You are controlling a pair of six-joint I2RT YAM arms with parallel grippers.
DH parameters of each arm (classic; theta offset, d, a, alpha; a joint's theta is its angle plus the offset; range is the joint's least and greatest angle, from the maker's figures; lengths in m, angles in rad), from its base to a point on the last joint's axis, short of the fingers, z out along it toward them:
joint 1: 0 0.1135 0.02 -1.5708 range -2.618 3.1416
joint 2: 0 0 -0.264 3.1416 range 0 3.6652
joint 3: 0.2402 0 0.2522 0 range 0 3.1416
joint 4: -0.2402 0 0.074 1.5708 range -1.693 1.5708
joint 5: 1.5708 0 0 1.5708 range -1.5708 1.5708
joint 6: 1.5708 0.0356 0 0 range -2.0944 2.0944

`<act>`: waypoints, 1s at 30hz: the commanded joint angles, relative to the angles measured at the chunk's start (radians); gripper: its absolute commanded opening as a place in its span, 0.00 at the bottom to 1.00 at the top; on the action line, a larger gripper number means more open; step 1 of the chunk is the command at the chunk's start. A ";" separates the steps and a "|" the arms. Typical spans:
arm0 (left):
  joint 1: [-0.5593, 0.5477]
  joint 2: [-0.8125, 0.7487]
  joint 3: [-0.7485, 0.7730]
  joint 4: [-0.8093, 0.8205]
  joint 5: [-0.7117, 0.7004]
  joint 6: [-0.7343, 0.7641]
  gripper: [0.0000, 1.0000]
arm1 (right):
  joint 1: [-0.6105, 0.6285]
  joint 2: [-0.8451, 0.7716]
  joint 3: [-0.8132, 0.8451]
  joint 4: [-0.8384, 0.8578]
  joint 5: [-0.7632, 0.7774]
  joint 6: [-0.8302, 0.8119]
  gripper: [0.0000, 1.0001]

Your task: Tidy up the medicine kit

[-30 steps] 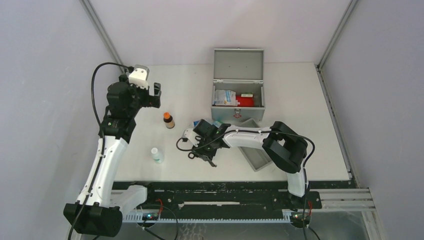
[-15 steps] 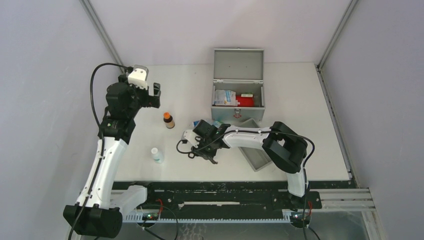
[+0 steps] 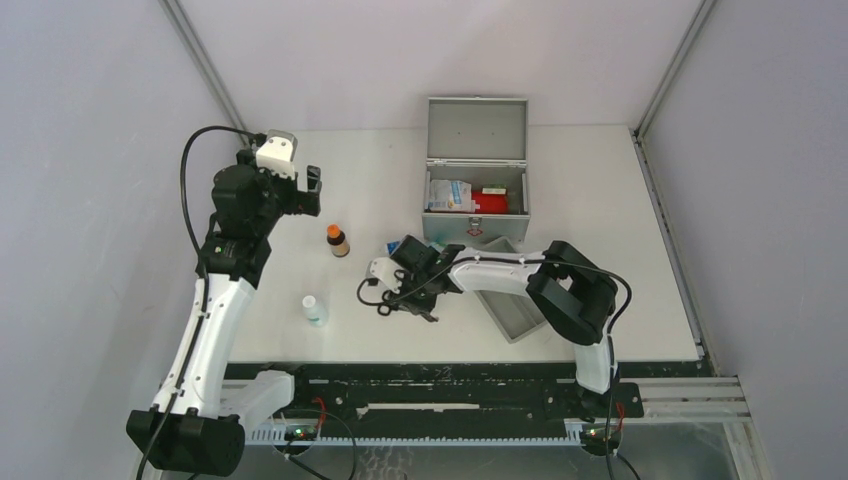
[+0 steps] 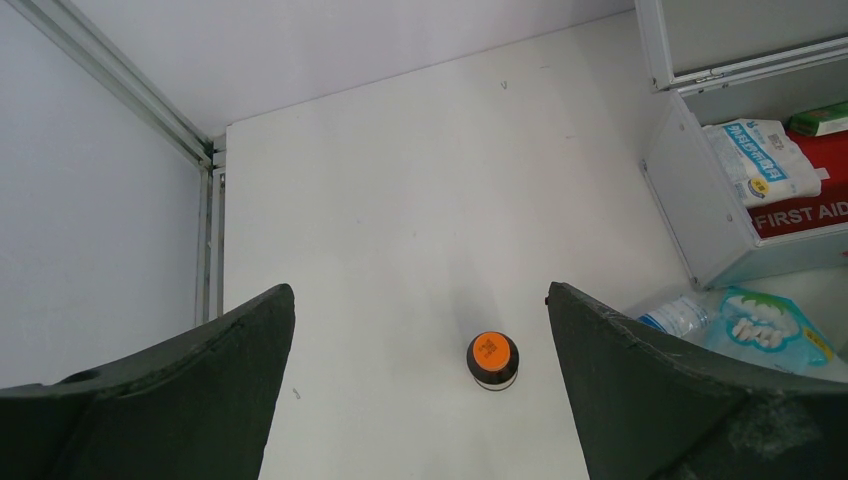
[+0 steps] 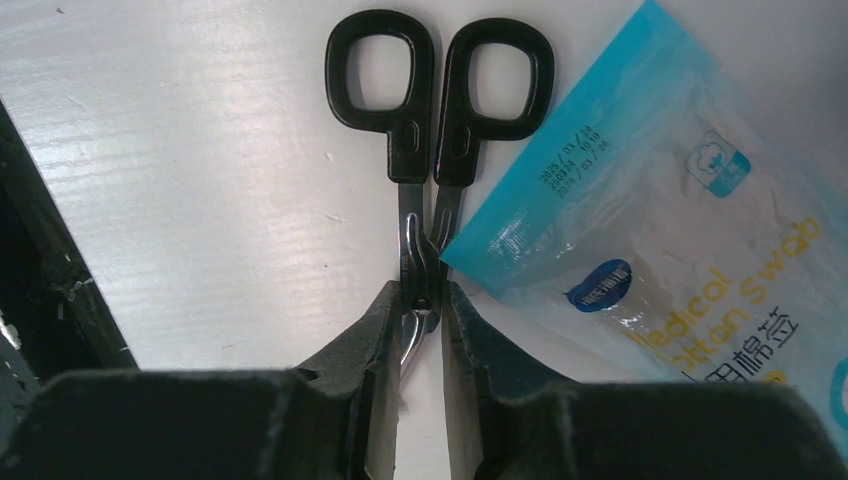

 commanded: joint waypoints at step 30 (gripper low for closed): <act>0.005 -0.013 -0.003 0.028 0.004 -0.001 1.00 | -0.063 -0.235 -0.080 -0.193 -0.163 -0.202 0.00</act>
